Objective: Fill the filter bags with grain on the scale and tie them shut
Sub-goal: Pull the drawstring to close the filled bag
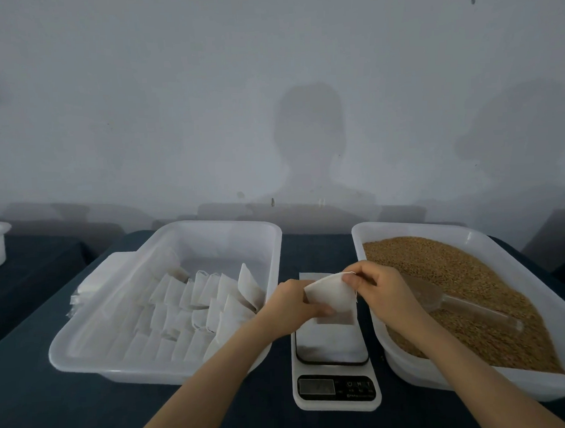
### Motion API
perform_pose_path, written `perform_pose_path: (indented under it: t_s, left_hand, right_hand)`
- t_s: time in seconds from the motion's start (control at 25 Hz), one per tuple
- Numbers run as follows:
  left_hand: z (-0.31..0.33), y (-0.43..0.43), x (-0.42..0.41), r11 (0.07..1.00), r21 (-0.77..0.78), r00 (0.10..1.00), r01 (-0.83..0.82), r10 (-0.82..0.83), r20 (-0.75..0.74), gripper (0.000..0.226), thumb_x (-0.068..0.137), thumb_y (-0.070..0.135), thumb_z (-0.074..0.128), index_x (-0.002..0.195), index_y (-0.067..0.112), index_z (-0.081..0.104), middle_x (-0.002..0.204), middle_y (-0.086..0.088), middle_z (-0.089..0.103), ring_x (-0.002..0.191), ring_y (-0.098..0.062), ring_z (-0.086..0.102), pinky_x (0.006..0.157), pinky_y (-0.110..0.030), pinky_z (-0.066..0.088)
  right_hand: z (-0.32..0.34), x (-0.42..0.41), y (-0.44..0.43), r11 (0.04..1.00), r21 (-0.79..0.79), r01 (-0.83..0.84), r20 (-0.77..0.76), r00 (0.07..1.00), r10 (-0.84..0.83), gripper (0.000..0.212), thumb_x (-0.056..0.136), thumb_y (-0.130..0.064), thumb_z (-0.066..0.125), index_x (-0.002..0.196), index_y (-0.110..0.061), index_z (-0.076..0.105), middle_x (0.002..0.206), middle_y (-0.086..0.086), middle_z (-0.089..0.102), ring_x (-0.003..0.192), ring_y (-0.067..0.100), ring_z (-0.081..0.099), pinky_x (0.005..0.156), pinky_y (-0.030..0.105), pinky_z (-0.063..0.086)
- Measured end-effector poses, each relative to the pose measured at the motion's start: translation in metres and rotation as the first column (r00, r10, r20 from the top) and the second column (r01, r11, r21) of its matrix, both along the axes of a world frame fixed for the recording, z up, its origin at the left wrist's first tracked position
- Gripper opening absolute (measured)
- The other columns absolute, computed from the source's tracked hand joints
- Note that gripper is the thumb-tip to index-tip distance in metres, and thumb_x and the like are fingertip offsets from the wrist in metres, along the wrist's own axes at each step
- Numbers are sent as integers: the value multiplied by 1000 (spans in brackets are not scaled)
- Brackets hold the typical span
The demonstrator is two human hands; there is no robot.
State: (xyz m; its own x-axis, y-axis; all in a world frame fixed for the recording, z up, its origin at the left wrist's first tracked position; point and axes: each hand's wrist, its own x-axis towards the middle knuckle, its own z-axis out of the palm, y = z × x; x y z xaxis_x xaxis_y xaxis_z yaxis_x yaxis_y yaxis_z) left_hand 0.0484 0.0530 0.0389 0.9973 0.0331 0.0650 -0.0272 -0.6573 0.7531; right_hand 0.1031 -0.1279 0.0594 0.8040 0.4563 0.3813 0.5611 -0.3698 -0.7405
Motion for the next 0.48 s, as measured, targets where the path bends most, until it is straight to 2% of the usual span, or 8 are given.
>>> perform_pose_path:
  t_s: [0.12, 0.24, 0.28, 0.32, 0.4, 0.48]
  left_hand:
    - [4, 4, -4, 999, -6, 999, -35, 35, -30, 19, 77, 31, 78, 81, 24, 61, 70, 13, 57, 67, -4, 54, 57, -12, 38]
    - [17, 3, -9, 995, -72, 997, 66, -64, 33, 25, 79, 31, 77, 101, 27, 67, 89, 14, 68, 85, -4, 64, 72, -14, 50]
    - [21, 1, -10, 990, -102, 995, 95, -90, 50, 29, 80, 30, 76, 108, 28, 69, 94, 13, 71, 87, -1, 66, 78, -15, 52]
    - [24, -2, -9, 991, -83, 994, 102, -97, 60, 27, 82, 29, 75, 109, 28, 70, 92, 13, 72, 83, 1, 65, 78, -13, 51]
    - [29, -3, -3, 996, 38, 994, 77, -80, 69, 17, 87, 28, 70, 103, 24, 73, 74, 15, 66, 66, 1, 59, 62, -6, 44]
    - [37, 9, 4, 991, 126, 997, 42, -50, 65, 12, 89, 27, 66, 93, 19, 74, 66, 16, 57, 60, -1, 52, 54, -6, 37]
  right_hand:
    - [3, -4, -2, 1000, 23, 7, 21, 1000, -8, 9, 90, -16, 60, 89, -20, 69, 82, -12, 67, 79, -3, 60, 68, 8, 44]
    - [1, -8, -3, 999, -3, -33, 4, 999, 33, 12, 89, -15, 61, 88, -24, 70, 80, -12, 68, 78, -2, 60, 68, 9, 46]
    - [0, -10, -2, 999, -17, -43, 7, 999, 44, 12, 88, -14, 62, 89, -22, 71, 80, -12, 68, 78, -2, 60, 69, 9, 46]
    - [-1, -11, -1, 999, -21, -49, 16, 999, 49, 12, 88, -13, 63, 90, -19, 72, 80, -12, 68, 78, -1, 61, 69, 8, 45]
    - [-1, -13, 0, 999, 14, -45, 12, 999, 45, 12, 87, -13, 63, 94, -16, 72, 81, -10, 69, 76, 0, 61, 68, 8, 46]
    - [1, -13, -5, 995, 101, -4, -34, 999, 8, 15, 90, -16, 58, 99, -23, 68, 81, -10, 69, 75, 0, 63, 68, 10, 48]
